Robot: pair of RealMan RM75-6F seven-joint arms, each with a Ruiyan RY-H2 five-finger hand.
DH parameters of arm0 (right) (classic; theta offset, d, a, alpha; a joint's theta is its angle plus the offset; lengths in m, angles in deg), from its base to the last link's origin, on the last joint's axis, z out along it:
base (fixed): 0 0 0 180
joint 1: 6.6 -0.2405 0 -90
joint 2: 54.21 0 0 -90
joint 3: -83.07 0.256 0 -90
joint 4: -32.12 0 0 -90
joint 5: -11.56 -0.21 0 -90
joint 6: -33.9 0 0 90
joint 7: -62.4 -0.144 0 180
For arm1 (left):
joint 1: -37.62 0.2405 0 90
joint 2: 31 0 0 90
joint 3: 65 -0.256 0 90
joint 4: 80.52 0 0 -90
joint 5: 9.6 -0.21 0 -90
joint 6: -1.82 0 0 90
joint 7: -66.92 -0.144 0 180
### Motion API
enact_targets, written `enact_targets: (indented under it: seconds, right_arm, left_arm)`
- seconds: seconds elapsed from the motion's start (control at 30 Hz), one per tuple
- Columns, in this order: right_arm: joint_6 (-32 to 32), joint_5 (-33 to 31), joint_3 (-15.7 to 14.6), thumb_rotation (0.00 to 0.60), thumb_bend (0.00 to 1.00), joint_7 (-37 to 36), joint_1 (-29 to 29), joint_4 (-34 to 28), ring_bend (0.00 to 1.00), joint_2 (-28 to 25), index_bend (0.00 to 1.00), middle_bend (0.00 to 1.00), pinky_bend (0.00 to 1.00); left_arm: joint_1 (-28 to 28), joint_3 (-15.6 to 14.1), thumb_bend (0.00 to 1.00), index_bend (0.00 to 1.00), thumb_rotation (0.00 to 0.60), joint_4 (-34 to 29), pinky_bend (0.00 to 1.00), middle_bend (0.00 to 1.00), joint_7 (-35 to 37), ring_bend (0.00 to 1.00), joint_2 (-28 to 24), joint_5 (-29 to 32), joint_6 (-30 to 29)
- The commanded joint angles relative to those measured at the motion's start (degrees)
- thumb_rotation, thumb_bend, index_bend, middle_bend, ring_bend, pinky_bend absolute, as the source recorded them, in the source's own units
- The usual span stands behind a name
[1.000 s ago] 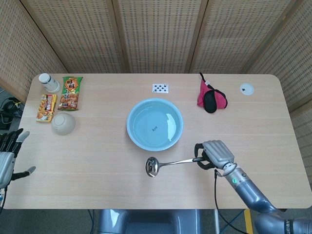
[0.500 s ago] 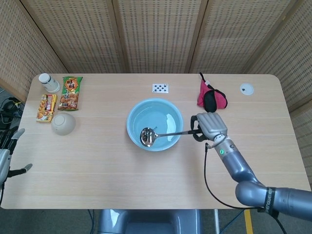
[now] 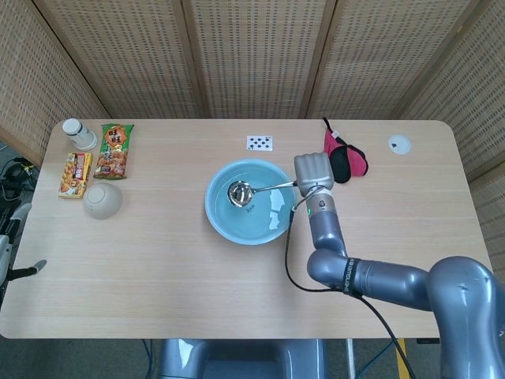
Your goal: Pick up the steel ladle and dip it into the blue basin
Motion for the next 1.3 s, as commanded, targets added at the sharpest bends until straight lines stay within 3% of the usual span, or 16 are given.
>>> enact_targets:
  seconds: [0.03,0.33,0.77,0.97,1.3]
  right_arm:
    - [-2.3,3.9,-2.5,0.6,0.88,2.8,-0.8,3.9,1.0,4.1,0.82,1.0,1.0]
    - [-3.7,11.0,-4.7,0.6,0.9,7.7,-0.4,12.5,1.0,11.0,0.85,1.0,1.0]
    - [-2.5,15.7,-6.6,0.6,0.9,14.7,1.4,18.8,1.0,15.5,0.86,1.0,1.0]
    - [-1.7,14.5,-5.3,0.6,0.9,18.6,2.6,18.8,1.0,16.3,0.86,1.0,1.0]
    - [-0.8,6.3,1.4,0.6,0.9,20.9,4.2,12.8,1.0,13.5,0.86,1.0,1.0]
  left_arm:
    - [-0.1,0.1,0.0,0.0,0.6,0.2,0.0,0.0,0.1,0.0,0.0,0.3,0.3]
    - [-0.3,0.3,0.0,0.0,0.6,0.5,0.0,0.0,0.9,0.0,-0.1,0.8,0.9]
    - [-0.7,0.3,0.0,0.0,0.6,1.2,0.0,0.0,1.1,0.0,0.0,1.5,1.9]
    - [-0.9,0.3,0.0,0.0,0.6,1.3,0.0,0.0,0.7,0.0,0.3,1.8,2.2]
    - [-0.9,0.2,0.0,0.0,0.6,1.2,0.0,0.0,0.4,0.0,0.4,1.7,2.1]
